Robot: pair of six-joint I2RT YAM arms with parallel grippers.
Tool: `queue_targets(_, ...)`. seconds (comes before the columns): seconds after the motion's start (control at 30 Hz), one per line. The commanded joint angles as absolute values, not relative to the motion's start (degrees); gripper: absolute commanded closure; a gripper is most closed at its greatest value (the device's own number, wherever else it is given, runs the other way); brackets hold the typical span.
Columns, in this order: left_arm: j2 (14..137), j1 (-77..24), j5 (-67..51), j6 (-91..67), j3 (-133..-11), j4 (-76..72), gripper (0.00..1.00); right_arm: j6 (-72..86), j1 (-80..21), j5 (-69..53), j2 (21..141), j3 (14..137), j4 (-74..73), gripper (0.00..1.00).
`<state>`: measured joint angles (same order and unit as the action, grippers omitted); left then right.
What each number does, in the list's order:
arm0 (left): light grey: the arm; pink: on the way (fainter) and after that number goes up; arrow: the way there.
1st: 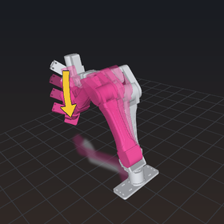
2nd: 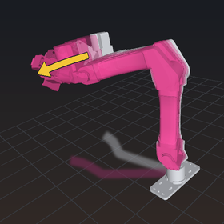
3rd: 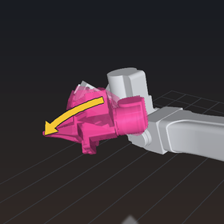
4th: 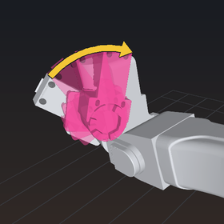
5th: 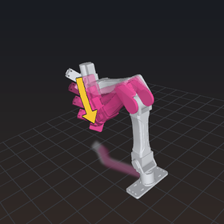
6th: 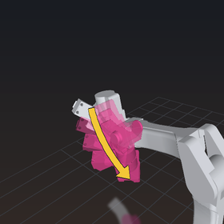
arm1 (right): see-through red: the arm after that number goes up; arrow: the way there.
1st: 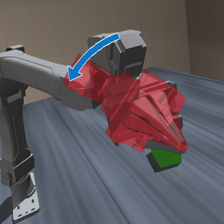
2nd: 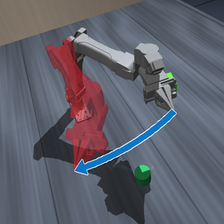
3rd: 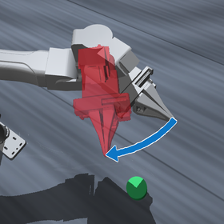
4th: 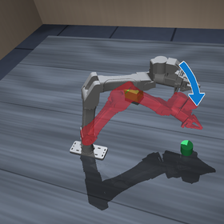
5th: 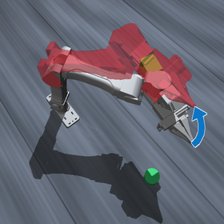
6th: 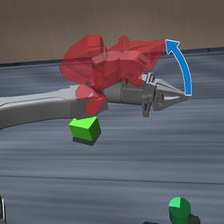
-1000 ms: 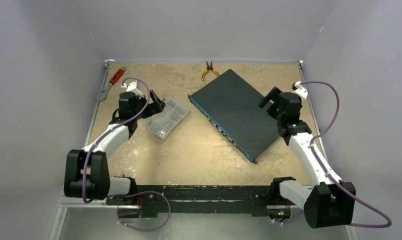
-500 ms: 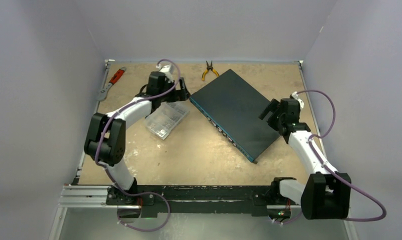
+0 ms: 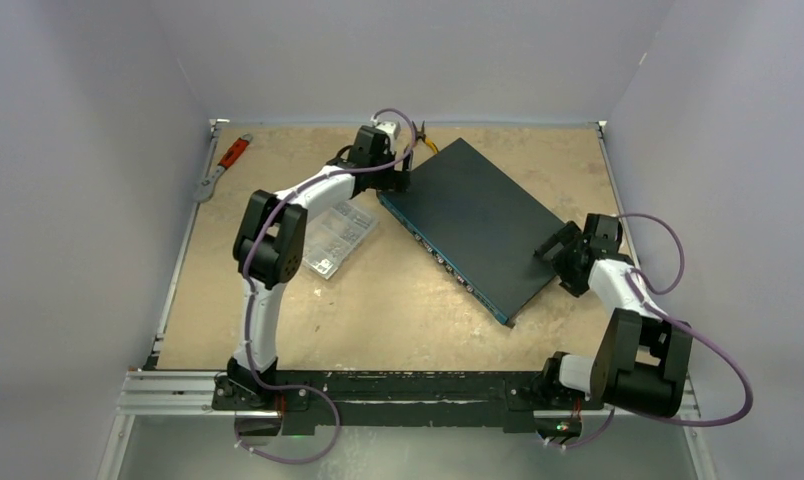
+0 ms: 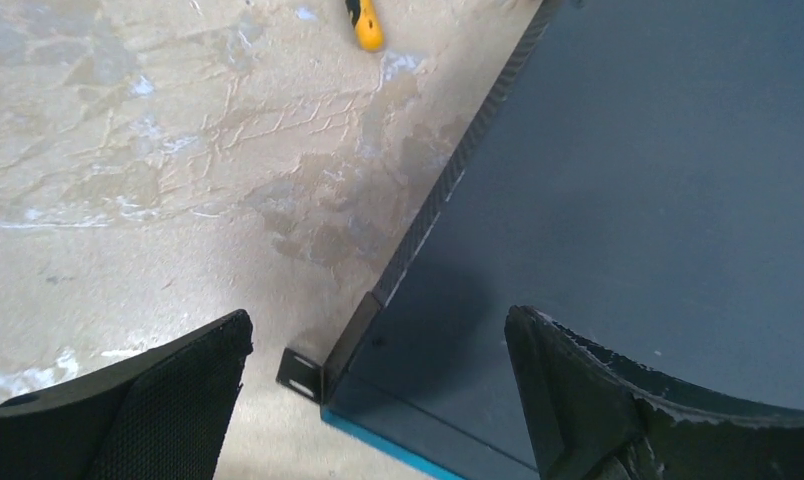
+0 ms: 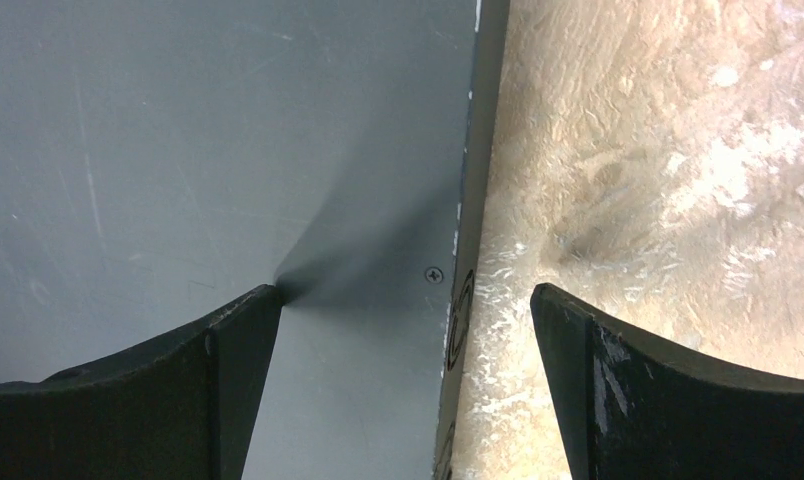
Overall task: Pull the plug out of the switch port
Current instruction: Move the switch port to the center of the board.
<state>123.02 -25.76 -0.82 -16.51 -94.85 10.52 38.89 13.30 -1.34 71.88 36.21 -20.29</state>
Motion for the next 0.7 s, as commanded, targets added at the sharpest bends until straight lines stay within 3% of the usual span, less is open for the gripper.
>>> queue_targets(0.0, 126.7, -26.0, -2.3, -14.5, -99.6, 13.2, 0.03, 37.3, 13.6, -7.0, 74.5, 34.8, -18.0, 0.02)
queue_targets(0.67, 123.7, -26.0, -16.1, -18.0, -88.9, 8.9, 0.39, 26.6, 13.6, -18.8, 76.4, 41.3, -11.4, 0.02)
